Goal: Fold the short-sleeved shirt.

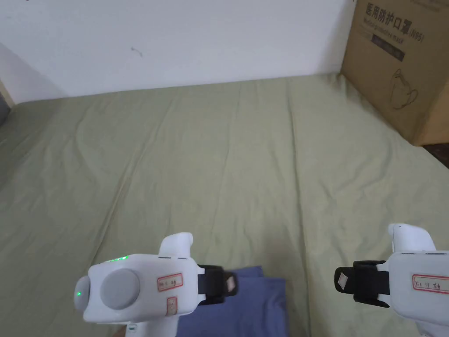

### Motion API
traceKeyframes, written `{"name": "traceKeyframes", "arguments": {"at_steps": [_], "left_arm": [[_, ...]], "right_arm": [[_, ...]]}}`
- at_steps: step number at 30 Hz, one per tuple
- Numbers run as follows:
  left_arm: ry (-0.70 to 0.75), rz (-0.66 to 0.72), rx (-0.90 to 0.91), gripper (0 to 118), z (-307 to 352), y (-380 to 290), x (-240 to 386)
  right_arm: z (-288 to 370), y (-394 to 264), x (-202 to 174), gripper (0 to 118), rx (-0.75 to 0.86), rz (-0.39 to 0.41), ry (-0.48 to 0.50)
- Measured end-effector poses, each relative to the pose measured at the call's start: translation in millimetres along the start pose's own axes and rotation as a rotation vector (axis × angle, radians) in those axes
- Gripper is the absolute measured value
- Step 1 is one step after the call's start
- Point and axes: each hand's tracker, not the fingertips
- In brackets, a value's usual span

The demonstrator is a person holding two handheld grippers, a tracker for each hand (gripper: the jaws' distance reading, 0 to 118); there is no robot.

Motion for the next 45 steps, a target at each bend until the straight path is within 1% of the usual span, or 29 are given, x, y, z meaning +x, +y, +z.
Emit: {"name": "traceKeyframes", "arguments": {"at_steps": [1,2,3,4,8,9,11,12,13,14,15,16,17,19,22,25,27,29,30,31,34,36,37,38,40,41,43,45], "left_arm": [[0.011,-0.029,-0.009,1,0,0,3],[-0.030,-0.034,-0.016,1,-4,0,5],[-0.090,-0.027,-0.061,1,-12,2,8],[-0.110,-0.027,-0.092,1,-21,4,12],[-0.082,-0.022,-0.242,1,-80,-1,26],[-0.062,-0.003,-0.279,1,-97,-7,24],[-0.067,0.030,-0.367,1,-131,-21,16],[-0.033,0.036,-0.411,1,-146,-32,16],[-0.050,0.058,-0.409,1,-150,-39,10],[-0.135,0.138,-0.331,1,-148,-40,5],[-0.190,0.203,-0.309,1,-144,-38,1],[-0.224,0.256,-0.322,1,-140,-36,2],[-0.244,0.269,-0.312,1,-133,-36,0],[-0.252,0.190,-0.242,1,-108,-32,5],[-0.204,0.049,-0.072,1,-52,-11,16],[-0.109,-0.052,0.126,1,16,6,21],[-0.018,-0.107,0.274,1,60,11,22],[0.044,-0.106,0.375,1,94,10,17],[0.048,-0.081,0.419,1,111,7,12],[0.046,-0.053,0.447,1,125,3,7],[0.056,0.036,0.505,1,154,-10,-10],[0.072,0.091,0.523,1,164,-21,-23],[0.070,0.122,0.528,1,168,-27,-30],[0.045,0.148,0.527,1,170,-34,-38],[0.043,0.181,0.509,1,170,-44,-50],[0.053,0.207,0.495,1,168,-49,-56],[0.061,0.254,0.469,1,164,-57,-68],[0.047,0.316,0.429,1,155,-65,-81]], "right_arm": [[2,0,0,0,0.008,-0.002,0.001],[3,1,2,0,0.014,-0.003,-0.001],[5,2,3,0,0.019,-0.005,-0.004],[5,2,5,0,0.022,-0.007,-0.008],[10,0,11,0,0.031,-0.024,-0.017],[12,-1,12,0,0.032,-0.029,-0.018],[13,-3,14,0,0.033,-0.034,-0.022],[13,-4,16,0,0.030,-0.036,-0.027],[12,-6,16,0,0.025,-0.039,-0.033],[12,-7,17,0,0.022,-0.043,-0.037],[12,-9,18,0,0.020,-0.047,-0.037],[12,-10,18,0,0.017,-0.051,-0.033],[12,-11,18,0,0.015,-0.053,-0.028],[11,-11,16,0,0.011,-0.054,-0.022],[11,-8,10,0,0.017,-0.046,-0.018],[16,0,-2,0,0.058,-0.030,0.003],[19,5,-14,0,0.106,-0.005,0.029],[22,9,-26,0,0.152,0.021,0.062],[23,11,-31,0,0.168,0.032,0.089],[21,12,-35,0,0.178,0.025,0.110],[5,12,-42,0,0.125,0.037,0.158],[-16,8,-43,0,0.042,0.036,0.206],[-33,5,-40,0,-0.024,0.020,0.245],[-50,-1,-36,0,-0.088,-0.014,0.287],[-83,-16,-26,0,-0.194,-0.110,0.350],[-99,-24,-20,0,-0.240,-0.135,0.358],[-123,-37,-12,0,-0.327,-0.146,0.350],[-139,-50,-3,0,-0.397,-0.113,0.323]]}}
